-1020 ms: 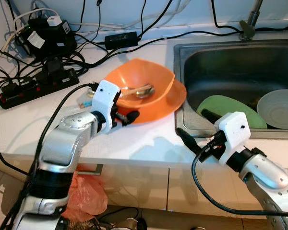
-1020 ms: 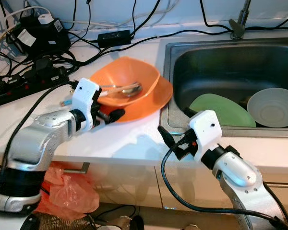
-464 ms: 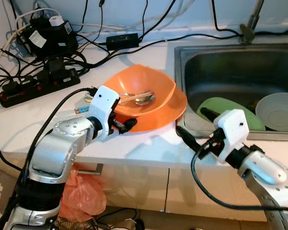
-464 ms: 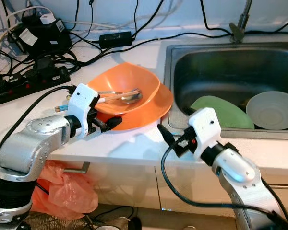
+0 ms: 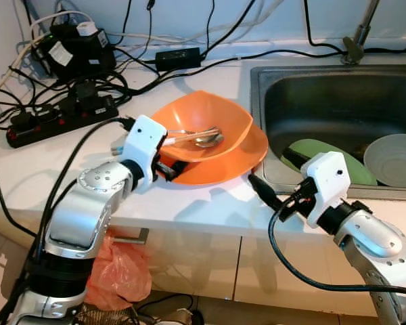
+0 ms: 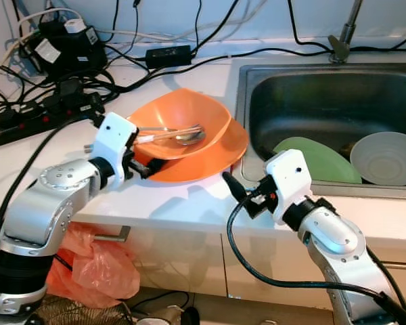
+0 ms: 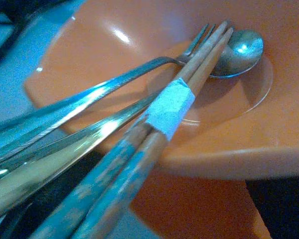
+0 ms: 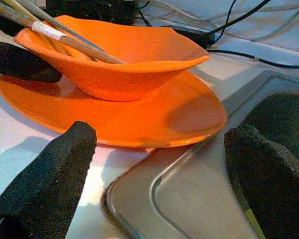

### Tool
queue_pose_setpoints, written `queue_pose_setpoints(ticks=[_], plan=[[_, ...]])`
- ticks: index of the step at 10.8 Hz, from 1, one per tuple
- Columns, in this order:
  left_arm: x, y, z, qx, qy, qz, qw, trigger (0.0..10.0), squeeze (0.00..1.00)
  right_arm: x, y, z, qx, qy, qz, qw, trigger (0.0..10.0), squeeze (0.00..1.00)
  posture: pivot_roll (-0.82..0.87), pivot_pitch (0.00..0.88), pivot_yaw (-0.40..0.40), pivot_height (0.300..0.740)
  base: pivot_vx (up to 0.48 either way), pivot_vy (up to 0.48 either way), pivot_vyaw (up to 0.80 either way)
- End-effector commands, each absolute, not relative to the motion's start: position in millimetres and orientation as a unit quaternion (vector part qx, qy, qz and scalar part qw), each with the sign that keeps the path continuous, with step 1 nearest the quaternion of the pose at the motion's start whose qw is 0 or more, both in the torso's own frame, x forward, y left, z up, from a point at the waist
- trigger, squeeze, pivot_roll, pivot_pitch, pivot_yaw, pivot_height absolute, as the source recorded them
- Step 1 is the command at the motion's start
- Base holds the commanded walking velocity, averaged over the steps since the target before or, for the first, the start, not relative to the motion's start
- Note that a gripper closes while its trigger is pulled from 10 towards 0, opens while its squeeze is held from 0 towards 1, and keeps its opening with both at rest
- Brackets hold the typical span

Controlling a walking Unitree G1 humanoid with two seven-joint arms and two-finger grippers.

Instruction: Kitchen organization

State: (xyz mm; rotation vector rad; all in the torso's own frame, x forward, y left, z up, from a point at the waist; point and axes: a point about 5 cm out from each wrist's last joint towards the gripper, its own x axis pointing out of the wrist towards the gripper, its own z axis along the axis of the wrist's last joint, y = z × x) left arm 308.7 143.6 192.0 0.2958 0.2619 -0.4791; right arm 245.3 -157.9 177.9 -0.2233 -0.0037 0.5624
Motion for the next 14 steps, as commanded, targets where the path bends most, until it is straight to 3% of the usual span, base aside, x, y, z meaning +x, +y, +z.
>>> queue_pose_setpoints(ticks=[1,3,7,10,14], plan=[[309.2,147.6,201.4,0.165,0.108,-0.227,0.954,10.0,0.00,247.3,-157.5,179.6,-0.113,-0.009,0.278,0.954,10.0,0.00,0.09,0.049,0.118,0.740,0.000,0.000,0.00],[305.8,148.0,206.9,0.161,0.111,-0.245,0.950,10.0,0.00,248.4,-157.8,179.5,-0.113,-0.010,0.279,0.954,10.0,0.00,0.09,0.049,0.116,0.740,0.000,0.000,0.00],[295.9,140.1,230.7,0.143,0.137,-0.359,0.912,10.0,0.00,250.4,-158.2,178.3,-0.113,-0.009,0.282,0.953,10.0,0.00,0.09,0.045,0.106,0.740,0.000,0.000,0.00],[298.0,155.2,239.1,0.159,0.137,-0.353,0.912,10.0,0.00,252.0,-158.1,178.4,-0.114,-0.010,0.284,0.952,10.0,0.00,0.10,0.043,0.099,0.740,0.000,0.000,0.00],[291.1,166.0,247.1,0.180,0.164,-0.396,0.885,10.0,0.00,255.0,-158.7,178.6,-0.116,-0.011,0.286,0.951,10.0,0.00,0.10,0.035,0.091,0.740,0.000,0.000,0.00]])
